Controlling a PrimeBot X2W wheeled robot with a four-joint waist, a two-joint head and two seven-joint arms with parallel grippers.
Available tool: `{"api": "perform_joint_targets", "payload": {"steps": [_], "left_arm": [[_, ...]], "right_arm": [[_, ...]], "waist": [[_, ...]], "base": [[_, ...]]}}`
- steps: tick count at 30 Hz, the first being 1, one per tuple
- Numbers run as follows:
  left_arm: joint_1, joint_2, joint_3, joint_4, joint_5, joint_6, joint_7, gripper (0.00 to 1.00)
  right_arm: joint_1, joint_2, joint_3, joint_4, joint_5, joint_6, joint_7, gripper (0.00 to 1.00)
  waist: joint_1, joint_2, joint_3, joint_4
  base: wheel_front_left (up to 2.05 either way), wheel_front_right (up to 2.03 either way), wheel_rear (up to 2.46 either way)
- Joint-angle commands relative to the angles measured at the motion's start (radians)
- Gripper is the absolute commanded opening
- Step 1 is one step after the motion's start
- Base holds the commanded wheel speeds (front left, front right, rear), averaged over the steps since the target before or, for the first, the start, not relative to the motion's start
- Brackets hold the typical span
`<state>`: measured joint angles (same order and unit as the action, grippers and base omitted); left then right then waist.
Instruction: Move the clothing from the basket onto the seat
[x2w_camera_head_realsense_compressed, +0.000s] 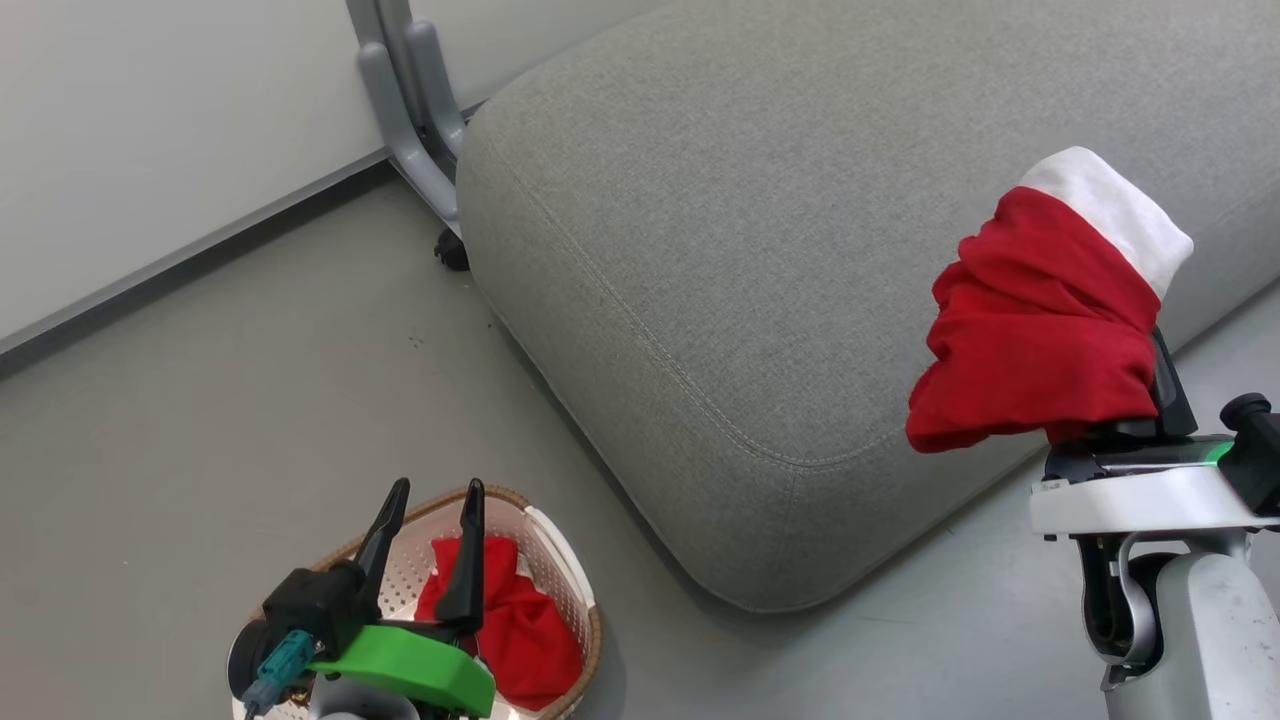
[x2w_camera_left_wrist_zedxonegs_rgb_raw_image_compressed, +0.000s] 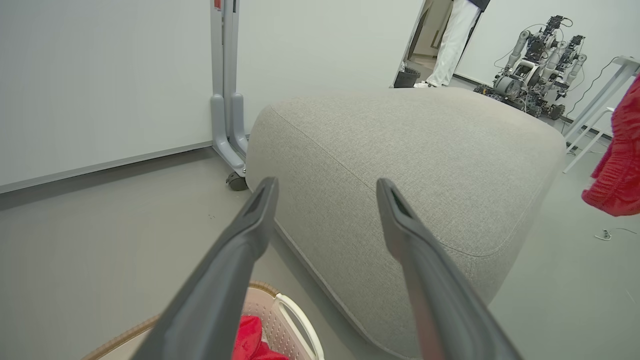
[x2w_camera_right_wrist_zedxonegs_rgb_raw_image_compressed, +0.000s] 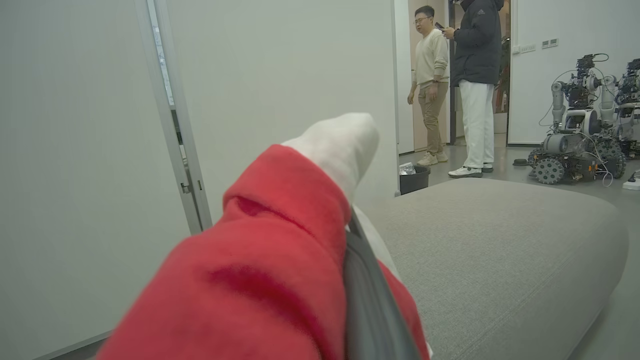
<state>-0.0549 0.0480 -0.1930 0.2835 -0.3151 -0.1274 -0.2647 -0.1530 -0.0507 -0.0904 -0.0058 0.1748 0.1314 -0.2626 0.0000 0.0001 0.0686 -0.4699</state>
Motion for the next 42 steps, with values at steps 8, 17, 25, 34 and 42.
{"api": "perform_joint_targets", "payload": {"steps": [8, 17, 25, 34, 42], "left_arm": [[-0.036, 0.004, -0.005, 0.007, 0.016, -0.004, 0.001, 1.0], [-0.059, 0.005, -0.005, -0.015, 0.049, -0.004, 0.001, 1.0], [-0.172, 0.036, -0.063, -0.023, 0.094, -0.004, 0.001, 1.0], [-0.303, 0.064, -0.121, -0.023, 0.097, -0.004, 0.001, 1.0], [-0.381, 0.063, -0.159, -0.015, 0.087, -0.004, 0.001, 1.0]], "right_arm": [[-0.005, 0.0, -0.027, -0.018, 0.018, -0.002, -0.003, 0.0], [-0.079, -0.001, -0.024, -0.035, 0.001, -0.001, -0.003, 0.0], [-0.303, -0.022, -0.097, -0.016, -0.058, -0.001, -0.003, 0.0], [-0.573, -0.173, -0.18, 0.086, -0.056, -0.001, -0.003, 0.0], [-0.78, -0.282, -0.205, 0.266, -0.062, -0.001, -0.003, 0.0]], "waist": [[0.0, -0.0001, 0.052, -0.042], [0.0, -0.0001, 0.138, -0.024], [0.0, -0.0001, 0.346, 0.087], [0.0, -0.0001, 0.516, 0.203], [0.0, -0.0001, 0.619, 0.296]], "base": [[0.0, 0.0, 0.0], [0.0, 0.0, 0.0], [0.0, 0.0, 0.0], [0.0, 0.0, 0.0], [0.0, 0.0, 0.0]]}}
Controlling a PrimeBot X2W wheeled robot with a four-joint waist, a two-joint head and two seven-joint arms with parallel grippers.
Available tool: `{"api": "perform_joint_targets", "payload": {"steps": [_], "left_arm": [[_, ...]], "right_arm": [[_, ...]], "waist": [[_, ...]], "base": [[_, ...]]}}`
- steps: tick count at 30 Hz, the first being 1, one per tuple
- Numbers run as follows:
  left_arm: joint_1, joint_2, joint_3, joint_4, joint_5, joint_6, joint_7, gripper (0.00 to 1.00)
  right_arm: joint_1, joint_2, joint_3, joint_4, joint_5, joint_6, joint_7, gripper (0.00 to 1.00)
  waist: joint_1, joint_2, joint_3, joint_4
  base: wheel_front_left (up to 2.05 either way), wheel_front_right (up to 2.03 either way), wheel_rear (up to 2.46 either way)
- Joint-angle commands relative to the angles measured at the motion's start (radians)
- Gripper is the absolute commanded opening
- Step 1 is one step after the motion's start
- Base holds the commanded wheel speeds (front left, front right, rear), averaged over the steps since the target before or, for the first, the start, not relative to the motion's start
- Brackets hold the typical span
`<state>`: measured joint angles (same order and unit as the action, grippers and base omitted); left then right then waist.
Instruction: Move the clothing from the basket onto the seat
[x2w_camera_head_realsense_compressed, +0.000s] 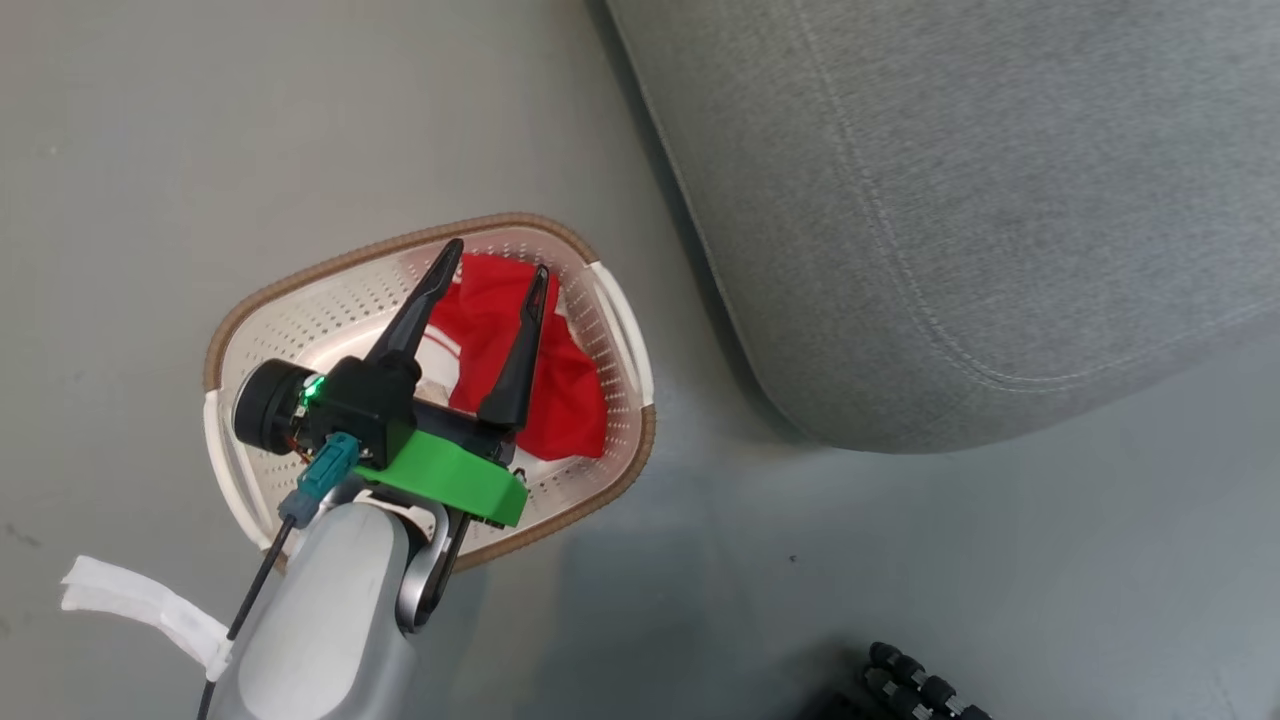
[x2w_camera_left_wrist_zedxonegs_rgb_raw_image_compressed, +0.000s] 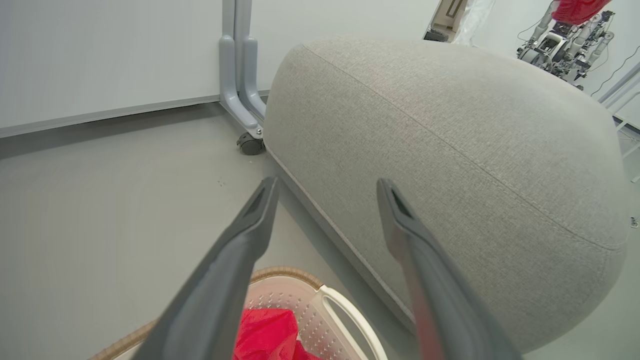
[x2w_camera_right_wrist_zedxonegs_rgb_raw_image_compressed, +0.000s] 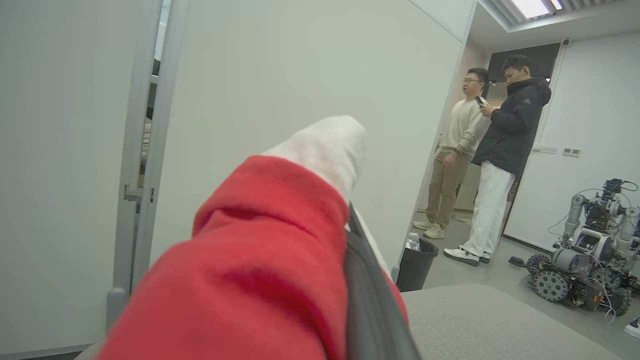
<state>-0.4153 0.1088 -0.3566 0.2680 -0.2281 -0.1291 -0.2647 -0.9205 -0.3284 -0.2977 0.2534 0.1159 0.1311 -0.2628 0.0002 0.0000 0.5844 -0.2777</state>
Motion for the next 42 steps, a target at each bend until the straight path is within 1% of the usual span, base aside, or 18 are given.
{"api": "perform_joint_targets", "payload": {"steps": [1, 6, 8, 11, 14, 21, 24, 25, 26, 31, 36, 42], "left_arm": [[-0.022, -0.001, 0.003, 0.002, -0.001, -0.002, 0.001, 1.0], [-0.032, -0.01, -0.002, -0.001, -0.001, -0.002, 0.001, 1.0], [-0.033, -0.013, -0.006, -0.002, 0.0, -0.002, 0.001, 1.0], [-0.035, -0.017, -0.012, -0.002, -0.001, -0.002, 0.001, 1.0], [-0.026, -0.024, 0.005, 0.003, -0.008, -0.002, 0.001, 1.0], [-0.007, -0.034, 0.017, 0.003, -0.002, -0.002, 0.001, 1.0], [-0.011, -0.035, 0.014, 0.008, -0.001, -0.002, 0.001, 1.0], [-0.014, -0.036, 0.013, 0.009, 0.002, -0.002, 0.001, 1.0], [-0.018, -0.037, 0.012, 0.01, 0.004, -0.002, 0.001, 1.0], [-0.006, -0.041, 0.017, 0.021, 0.008, -0.002, 0.001, 1.0], [0.032, -0.045, 0.021, 0.038, -0.005, -0.002, 0.001, 1.0], [0.083, -0.052, 0.028, 0.049, -0.028, -0.002, 0.001, 1.0]], "right_arm": [[-0.027, -0.013, 0.004, 0.027, -0.008, -0.001, -0.003, 0.0], [-0.091, -0.023, -0.004, 0.146, -0.023, -0.001, -0.003, 0.0], [-0.091, -0.03, 0.008, 0.196, -0.037, -0.001, -0.003, 0.0], [-0.088, -0.04, -0.008, 0.275, -0.039, -0.001, -0.003, 0.0], [-0.093, -0.045, -0.019, 0.346, -0.052, -0.001, -0.003, 0.0], [-0.099, -0.052, 0.033, 0.473, -0.055, -0.001, -0.003, 0.0], [-0.092, -0.055, 0.071, 0.528, -0.069, -0.001, -0.003, 0.0], [-0.09, -0.057, 0.085, 0.533, -0.072, -0.001, -0.003, 0.27], [-0.085, -0.057, 0.097, 0.54, -0.071, -0.001, -0.003, 1.0], [-0.067, -0.049, 0.12, 0.546, -0.05, -0.001, -0.003, 1.0], [-0.013, -0.063, 0.172, 0.54, -0.064, -0.001, -0.003, 1.0], [0.083, -0.077, 0.194, 0.509, -0.048, -0.001, -0.003, 1.0]], "waist": [[-0.0002, 0.0, 0.11, 0.112], [-0.0002, 0.0, 0.142, 0.153], [-0.0002, 0.0, 0.148, 0.165], [-0.0002, 0.0, 0.155, 0.179], [-0.0002, 0.0, 0.16, 0.186], [-0.0002, 0.0, 0.159, 0.189], [-0.0002, 0.0, 0.15, 0.187], [-0.0002, 0.0, 0.146, 0.187], [-0.0002, 0.0, 0.141, 0.186], [-0.0002, 0.0, 0.098, 0.173], [-0.0002, 0.0, 0.004, 0.157], [-0.0002, 0.0, -0.13, 0.15]], "base": [[0.0, 0.0, 0.0], [0.0, 0.0, 0.0], [0.0, 0.0, 0.0], [0.0, 0.0, 0.0], [0.0, 0.0, 0.0], [0.0, 0.0, 0.0], [0.0, 0.0, 0.0], [0.0, 0.0, 0.0], [0.0, 0.0, 0.0], [0.0, 0.0, 0.0], [0.0, 0.0, 0.0], [0.0, 0.0, 0.0]]}}
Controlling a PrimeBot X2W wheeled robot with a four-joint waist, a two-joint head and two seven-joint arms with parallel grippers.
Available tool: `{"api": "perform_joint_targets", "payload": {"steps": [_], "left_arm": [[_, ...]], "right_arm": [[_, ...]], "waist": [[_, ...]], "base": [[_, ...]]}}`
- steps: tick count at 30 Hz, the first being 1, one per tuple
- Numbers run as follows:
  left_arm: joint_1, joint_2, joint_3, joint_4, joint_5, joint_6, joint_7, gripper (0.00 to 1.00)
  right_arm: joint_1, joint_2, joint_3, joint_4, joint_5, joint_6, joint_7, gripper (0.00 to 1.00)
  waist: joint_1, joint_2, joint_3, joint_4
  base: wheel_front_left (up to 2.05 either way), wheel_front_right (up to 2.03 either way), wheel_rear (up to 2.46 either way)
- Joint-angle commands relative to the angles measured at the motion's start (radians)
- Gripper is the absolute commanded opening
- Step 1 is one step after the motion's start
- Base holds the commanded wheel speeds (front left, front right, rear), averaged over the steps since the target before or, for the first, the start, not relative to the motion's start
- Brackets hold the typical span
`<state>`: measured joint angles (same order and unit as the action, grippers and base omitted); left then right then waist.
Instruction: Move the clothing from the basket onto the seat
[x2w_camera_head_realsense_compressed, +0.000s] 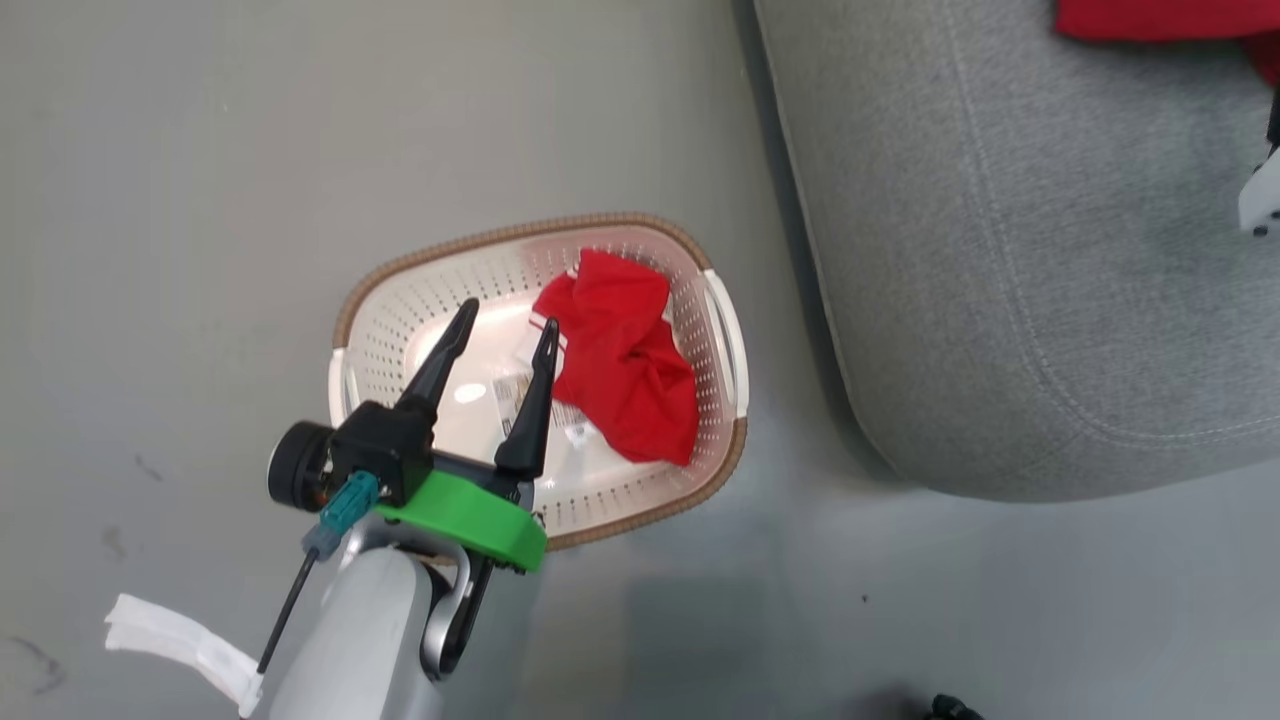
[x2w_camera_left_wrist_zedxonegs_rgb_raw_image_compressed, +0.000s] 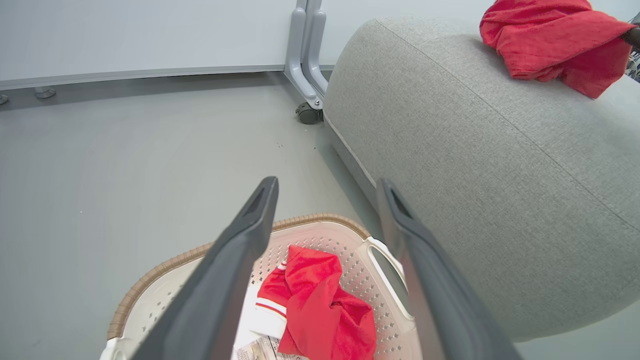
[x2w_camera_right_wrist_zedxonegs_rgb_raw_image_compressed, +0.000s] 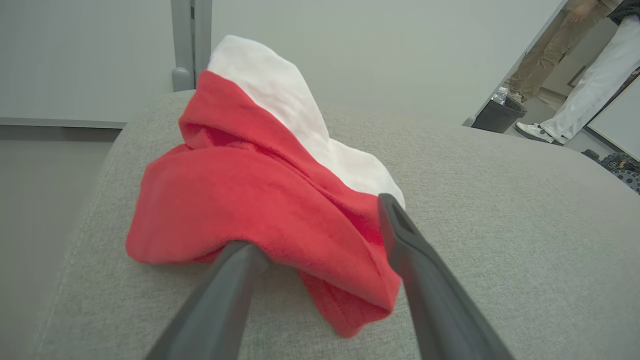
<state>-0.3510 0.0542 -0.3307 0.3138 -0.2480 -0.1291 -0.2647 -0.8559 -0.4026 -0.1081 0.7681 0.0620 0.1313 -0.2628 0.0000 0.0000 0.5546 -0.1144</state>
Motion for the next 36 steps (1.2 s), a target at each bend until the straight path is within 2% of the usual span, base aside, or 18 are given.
{"api": "perform_joint_targets", "payload": {"steps": [1, 8, 13, 16, 19, 20, 22, 26, 33, 36], "left_arm": [[0.03, 0.001, 0.003, 0.004, -0.01, -0.002, 0.001, 1.0], [0.114, -0.002, 0.029, -0.009, -0.053, -0.002, 0.001, 1.0], [0.173, -0.002, 0.073, -0.034, -0.082, -0.001, 0.001, 1.0], [0.209, -0.002, 0.106, -0.049, -0.092, 0.006, 0.001, 1.0], [0.239, -0.003, 0.13, -0.066, -0.095, 0.011, 0.001, 1.0], [0.254, -0.003, 0.143, -0.074, -0.098, 0.017, 0.001, 1.0], [0.269, -0.003, 0.154, -0.082, -0.098, 0.022, 0.001, 1.0], [0.293, -0.003, 0.164, -0.098, -0.106, 0.031, 0.001, 1.0], [0.327, -0.003, 0.191, -0.107, -0.11, 0.041, 0.001, 1.0], [0.342, -0.003, 0.192, -0.118, -0.096, 0.037, 0.001, 1.0]], "right_arm": [[0.038, -0.007, 0.012, -0.016, 0.011, -0.001, -0.003, 1.0], [0.161, -0.017, 0.072, -0.132, 0.061, -0.001, -0.003, 1.0], [0.276, -0.029, 0.108, -0.284, 0.117, -0.001, -0.003, 1.0], [0.343, -0.009, 0.105, -0.376, 0.144, -0.001, -0.003, 1.0], [0.418, 0.028, 0.077, -0.467, 0.154, -0.001, -0.003, 1.0], [0.467, 0.072, 0.045, -0.528, 0.128, -0.001, -0.003, 1.0], [0.528, 0.124, 0.043, -0.581, 0.108, -0.001, -0.003, 1.0], [0.637, 0.203, 0.053, -0.658, 0.092, -0.001, -0.003, 1.0], [0.775, 0.308, 0.069, -0.694, 0.133, -0.001, -0.003, 1.0], [0.819, 0.329, 0.1, -0.686, 0.138, -0.001, -0.003, 1.0]], "waist": [[0.0, 0.0, -0.125, -0.014], [0.0, 0.0, -0.279, -0.015], [0.0, 0.0, -0.369, 0.006], [0.0, 0.0, -0.416, 0.019], [0.0, 0.0, -0.458, 0.038], [0.0, 0.0, -0.478, 0.052], [0.0, 0.0, -0.495, 0.069], [0.0, 0.0, -0.522, 0.103], [0.0, 0.0, -0.548, 0.137], [0.0, 0.0, -0.556, 0.147]], "base": [[0.0, 0.0, 0.0], [0.0, 0.0, 0.0], [0.0, 0.0, 0.0], [0.0, 0.0, 0.0], [0.0, 0.0, 0.0], [0.0, 0.0, 0.0], [0.0, 0.0, 0.0], [0.0, 0.0, 0.0], [0.0, 0.0, 0.0], [0.0, 0.0, 0.0]]}}
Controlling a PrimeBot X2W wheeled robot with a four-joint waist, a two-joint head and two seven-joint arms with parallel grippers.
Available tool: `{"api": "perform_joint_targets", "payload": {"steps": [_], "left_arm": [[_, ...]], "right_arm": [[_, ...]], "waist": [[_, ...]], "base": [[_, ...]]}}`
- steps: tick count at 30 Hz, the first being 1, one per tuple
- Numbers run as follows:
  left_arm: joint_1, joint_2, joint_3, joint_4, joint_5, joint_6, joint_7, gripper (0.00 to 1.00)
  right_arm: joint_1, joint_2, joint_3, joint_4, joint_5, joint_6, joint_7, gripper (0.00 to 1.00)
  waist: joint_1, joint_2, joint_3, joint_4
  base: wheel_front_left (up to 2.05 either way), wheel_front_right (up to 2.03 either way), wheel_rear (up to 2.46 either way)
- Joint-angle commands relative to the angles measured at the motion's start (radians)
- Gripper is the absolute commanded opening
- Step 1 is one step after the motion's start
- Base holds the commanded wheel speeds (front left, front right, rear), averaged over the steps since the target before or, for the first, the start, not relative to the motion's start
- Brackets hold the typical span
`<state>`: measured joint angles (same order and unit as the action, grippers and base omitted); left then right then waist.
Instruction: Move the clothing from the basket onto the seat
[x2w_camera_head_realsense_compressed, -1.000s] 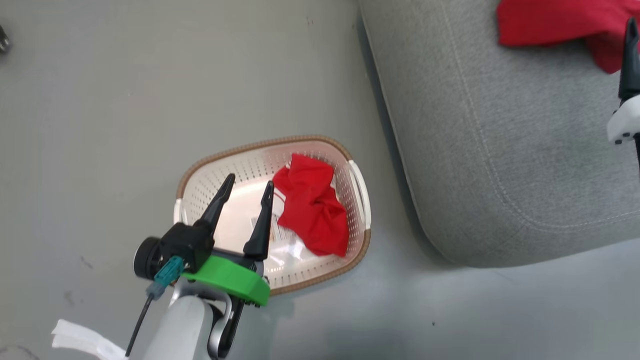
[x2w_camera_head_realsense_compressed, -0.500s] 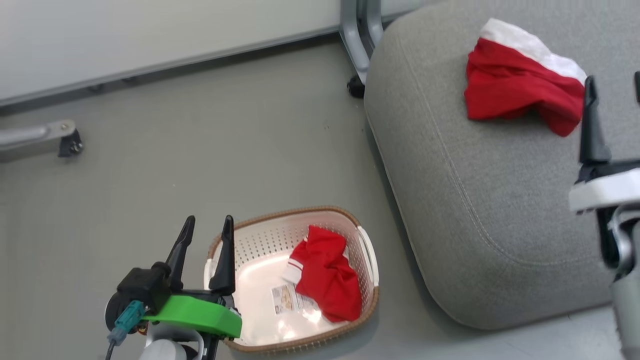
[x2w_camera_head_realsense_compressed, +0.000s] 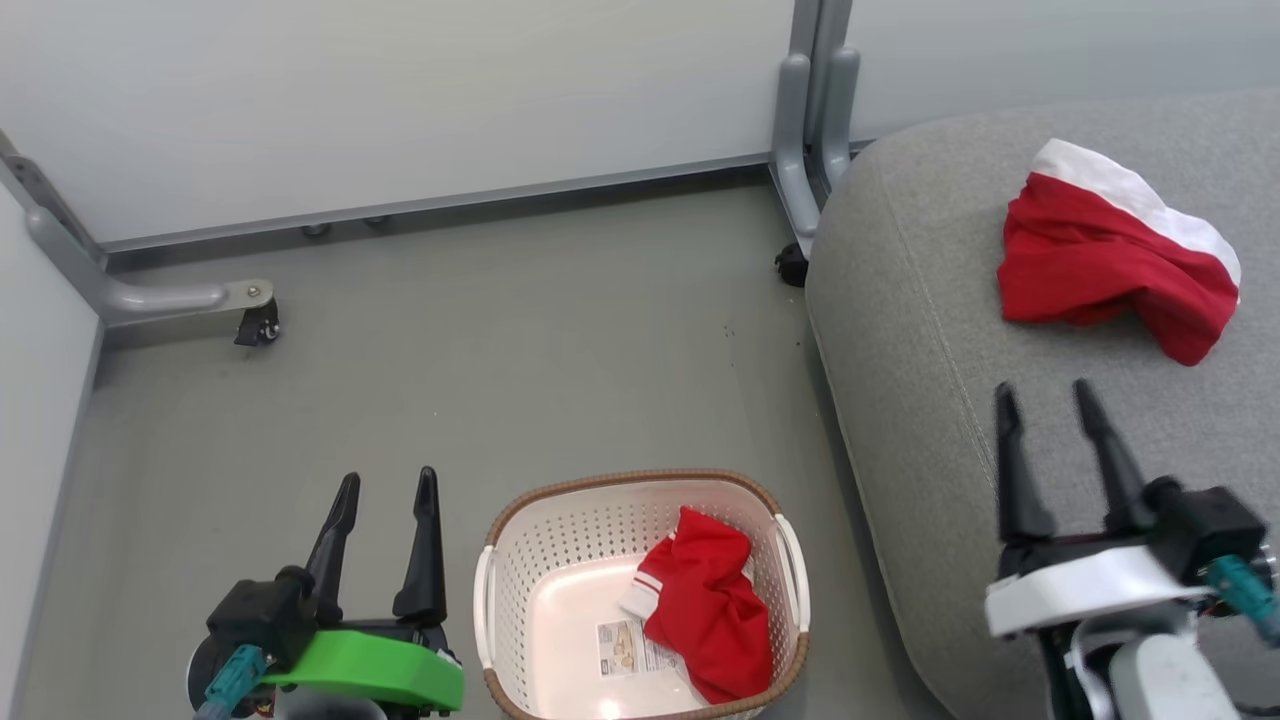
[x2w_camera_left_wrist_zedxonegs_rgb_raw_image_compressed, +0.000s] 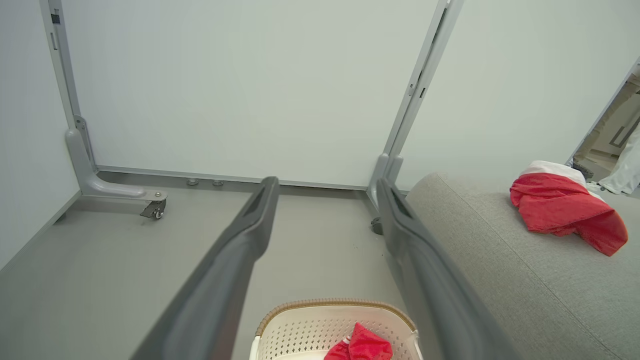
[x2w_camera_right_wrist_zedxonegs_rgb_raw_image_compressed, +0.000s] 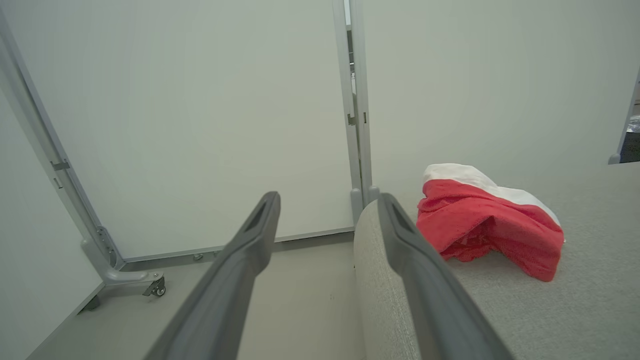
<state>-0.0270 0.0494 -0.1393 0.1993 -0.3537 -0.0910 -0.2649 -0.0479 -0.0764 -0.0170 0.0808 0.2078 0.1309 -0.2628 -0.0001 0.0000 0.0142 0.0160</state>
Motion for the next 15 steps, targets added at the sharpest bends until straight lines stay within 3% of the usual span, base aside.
{"api": "perform_joint_targets", "payload": {"steps": [1, 15], "left_arm": [[0.024, 0.002, 0.006, -0.007, 0.011, 0.0, 0.001, 1.0], [0.064, 0.002, 0.029, 0.003, 0.004, 0.006, 0.001, 1.0]], "right_arm": [[0.022, 0.005, 0.019, 0.003, -0.011, 0.0, -0.003, 1.0], [0.055, 0.02, 0.066, 0.11, -0.082, -0.001, -0.003, 1.0]], "waist": [[0.0001, 0.0, -0.018, 0.017], [0.0001, 0.0, -0.032, 0.024]], "base": [[0.0, 0.0, 0.0], [0.0, 0.0, 0.0]]}}
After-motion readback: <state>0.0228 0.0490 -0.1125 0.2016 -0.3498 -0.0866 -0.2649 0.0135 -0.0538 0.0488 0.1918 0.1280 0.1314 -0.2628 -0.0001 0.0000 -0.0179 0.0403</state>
